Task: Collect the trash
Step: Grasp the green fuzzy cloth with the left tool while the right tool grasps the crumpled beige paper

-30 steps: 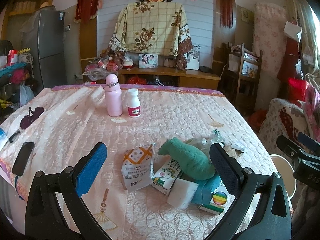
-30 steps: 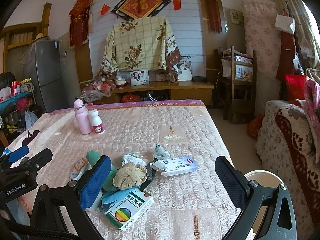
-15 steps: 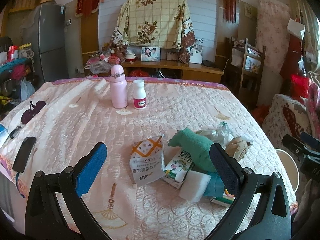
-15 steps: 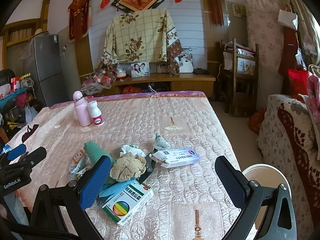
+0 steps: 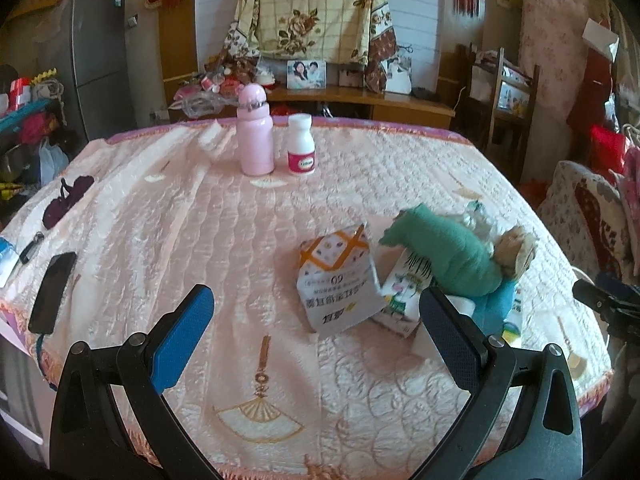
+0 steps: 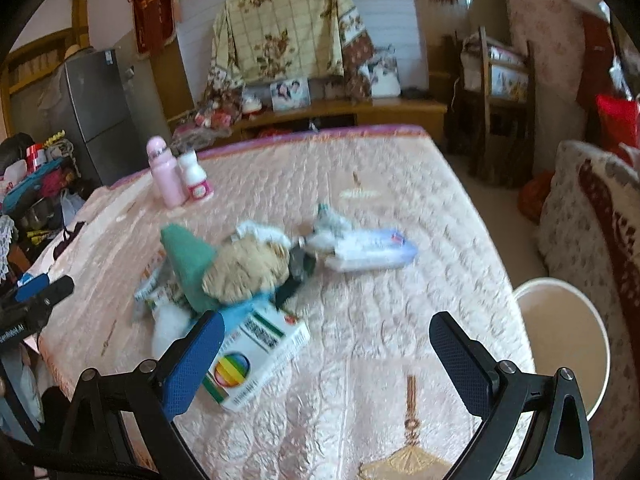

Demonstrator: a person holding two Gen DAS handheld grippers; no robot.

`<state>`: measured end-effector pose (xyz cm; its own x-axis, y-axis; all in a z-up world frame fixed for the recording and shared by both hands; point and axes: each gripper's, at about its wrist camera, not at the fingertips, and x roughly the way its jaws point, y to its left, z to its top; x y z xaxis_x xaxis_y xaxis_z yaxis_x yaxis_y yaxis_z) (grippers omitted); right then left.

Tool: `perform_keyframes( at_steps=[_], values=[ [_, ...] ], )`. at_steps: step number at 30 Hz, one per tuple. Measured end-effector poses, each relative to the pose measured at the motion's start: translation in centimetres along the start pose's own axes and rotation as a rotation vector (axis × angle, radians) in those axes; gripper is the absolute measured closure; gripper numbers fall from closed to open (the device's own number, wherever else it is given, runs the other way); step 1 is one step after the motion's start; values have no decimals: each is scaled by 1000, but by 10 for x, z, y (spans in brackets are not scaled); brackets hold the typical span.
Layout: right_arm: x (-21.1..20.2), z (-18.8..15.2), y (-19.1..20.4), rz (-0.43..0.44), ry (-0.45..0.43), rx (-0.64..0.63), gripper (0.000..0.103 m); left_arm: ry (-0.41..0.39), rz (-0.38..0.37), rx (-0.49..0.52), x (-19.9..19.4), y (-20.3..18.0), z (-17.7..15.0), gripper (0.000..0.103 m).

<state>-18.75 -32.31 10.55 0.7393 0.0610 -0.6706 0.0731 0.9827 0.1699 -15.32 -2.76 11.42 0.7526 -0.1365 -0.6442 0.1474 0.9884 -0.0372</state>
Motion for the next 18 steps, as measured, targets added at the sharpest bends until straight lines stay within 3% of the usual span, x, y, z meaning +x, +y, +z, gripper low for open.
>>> perform_keyframes(
  at_steps=[2,4,9,15,18],
  values=[
    [8,-3,-4,25,40,12,12,20,-16,-4,5,1,0,1],
    [12,-4,-6,50,57,25,12,38,-48,-15,10,-2,2,1],
    [15,10,6,134,49,30,13,39,-82,-5,17,-18,13,1],
    [32,33,34,178,45,-28,24,37,-77,14,25,-28,25,1],
    [55,39,38,208,81,-26,39,50,-83,-2,31,-27,29,1]
  ],
)
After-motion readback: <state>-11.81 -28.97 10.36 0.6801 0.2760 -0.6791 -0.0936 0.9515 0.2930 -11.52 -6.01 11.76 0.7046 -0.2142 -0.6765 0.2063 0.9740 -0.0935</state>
